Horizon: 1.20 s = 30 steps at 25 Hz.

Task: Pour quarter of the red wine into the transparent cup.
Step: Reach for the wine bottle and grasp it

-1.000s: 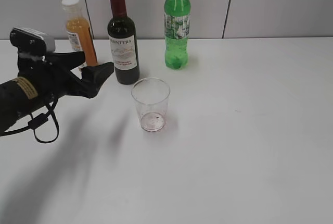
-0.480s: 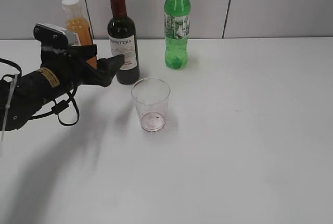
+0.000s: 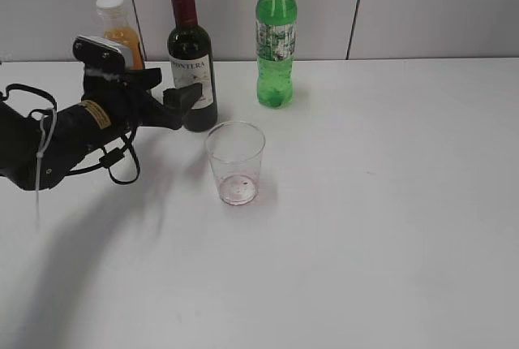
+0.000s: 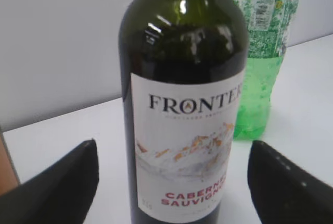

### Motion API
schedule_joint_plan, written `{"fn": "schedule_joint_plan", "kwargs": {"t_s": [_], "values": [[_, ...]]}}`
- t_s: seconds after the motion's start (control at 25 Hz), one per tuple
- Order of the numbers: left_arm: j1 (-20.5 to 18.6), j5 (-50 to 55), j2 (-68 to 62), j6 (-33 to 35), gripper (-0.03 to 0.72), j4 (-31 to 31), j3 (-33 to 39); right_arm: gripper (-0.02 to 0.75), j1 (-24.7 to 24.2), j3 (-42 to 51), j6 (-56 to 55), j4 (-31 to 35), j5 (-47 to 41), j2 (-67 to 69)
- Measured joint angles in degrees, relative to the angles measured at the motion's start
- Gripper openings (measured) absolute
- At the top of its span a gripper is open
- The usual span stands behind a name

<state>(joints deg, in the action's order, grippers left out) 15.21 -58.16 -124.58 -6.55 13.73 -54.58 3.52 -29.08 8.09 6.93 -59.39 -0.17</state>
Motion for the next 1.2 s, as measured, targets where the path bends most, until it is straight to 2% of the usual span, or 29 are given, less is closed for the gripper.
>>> {"fn": "schedule_joint_plan", "kwargs": {"t_s": [0.64, 1.2], "values": [[1.08, 1.85, -4.77, -0.23, 0.694, 2.02, -7.31, 0.593, 0.0, 0.0, 0.0, -0.04, 0.0, 0.0], [1.75, 4.41, -8.37, -1.27, 0.694, 0.1, -13.44, 0.593, 0.0, 0.0, 0.0, -0.04, 0.0, 0.0]]}}
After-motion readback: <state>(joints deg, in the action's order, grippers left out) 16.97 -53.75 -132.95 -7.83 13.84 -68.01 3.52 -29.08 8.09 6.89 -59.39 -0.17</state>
